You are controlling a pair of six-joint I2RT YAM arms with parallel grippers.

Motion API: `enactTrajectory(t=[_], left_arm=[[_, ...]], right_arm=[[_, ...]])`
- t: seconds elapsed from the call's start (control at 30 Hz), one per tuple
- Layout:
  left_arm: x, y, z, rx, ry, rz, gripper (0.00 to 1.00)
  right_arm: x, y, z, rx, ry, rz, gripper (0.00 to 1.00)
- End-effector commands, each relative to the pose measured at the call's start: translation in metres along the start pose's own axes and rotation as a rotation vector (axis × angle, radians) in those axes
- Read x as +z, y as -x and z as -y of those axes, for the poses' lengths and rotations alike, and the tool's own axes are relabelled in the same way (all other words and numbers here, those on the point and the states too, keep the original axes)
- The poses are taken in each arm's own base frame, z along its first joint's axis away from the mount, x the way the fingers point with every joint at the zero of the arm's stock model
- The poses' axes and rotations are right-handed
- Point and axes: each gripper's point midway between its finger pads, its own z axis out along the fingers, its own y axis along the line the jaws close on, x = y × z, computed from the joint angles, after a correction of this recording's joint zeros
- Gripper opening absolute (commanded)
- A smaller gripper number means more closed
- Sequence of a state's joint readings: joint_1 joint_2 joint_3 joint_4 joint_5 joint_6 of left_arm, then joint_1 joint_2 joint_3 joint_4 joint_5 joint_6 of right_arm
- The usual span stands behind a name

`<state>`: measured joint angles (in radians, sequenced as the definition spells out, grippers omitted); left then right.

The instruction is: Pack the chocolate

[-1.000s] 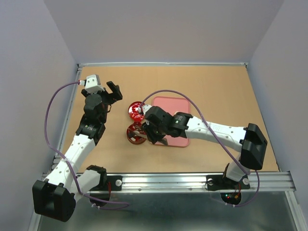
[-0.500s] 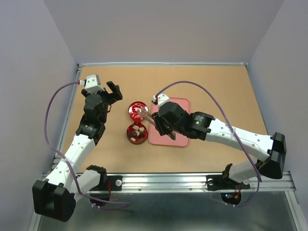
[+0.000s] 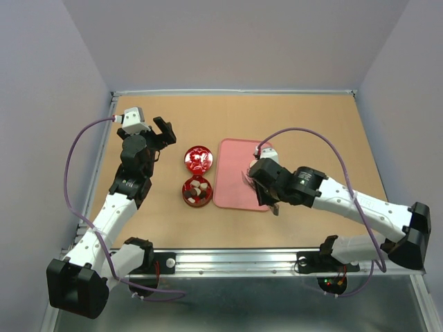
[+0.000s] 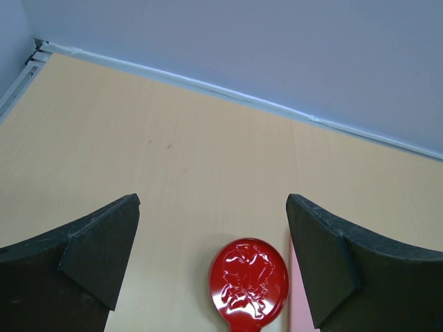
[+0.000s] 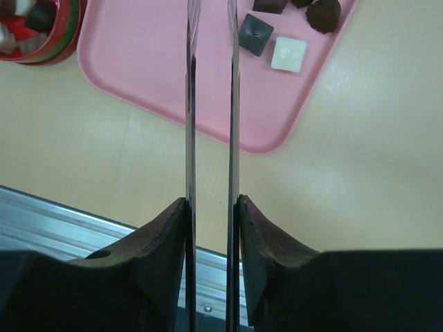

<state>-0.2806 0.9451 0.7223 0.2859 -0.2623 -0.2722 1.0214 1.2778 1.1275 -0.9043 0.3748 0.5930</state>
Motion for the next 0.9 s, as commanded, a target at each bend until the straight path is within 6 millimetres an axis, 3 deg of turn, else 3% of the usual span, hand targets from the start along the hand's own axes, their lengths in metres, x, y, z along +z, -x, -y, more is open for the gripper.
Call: enactTrajectory(t=[0.0,0.17,0.37,0.87], left_arm=[[-0.004,0.037,0.014,-0.037,-0.039,0.093,0.99],[-0.004,0.037,0.014,-0.037,-0.041,0.092,0.99],[-0.005,0.038,0.015,-0.037,-0.044,0.093,0.99],[-0.005,0.039,0.015,-0.039,-0.046,0.097,0.99]], right_arm=[[-0.017,-0.003,0.012,0.093,-0.023,0.015,0.39],[-0.023,-0.016,0.026,0.111,-0.086,-0.032,0.39],[-0.022,-0.025,0.027,0.135,-0.087,-0.062,0.41],[-0.013,-0.016,0.011,0.12,-0.046,-0.054,0.46]])
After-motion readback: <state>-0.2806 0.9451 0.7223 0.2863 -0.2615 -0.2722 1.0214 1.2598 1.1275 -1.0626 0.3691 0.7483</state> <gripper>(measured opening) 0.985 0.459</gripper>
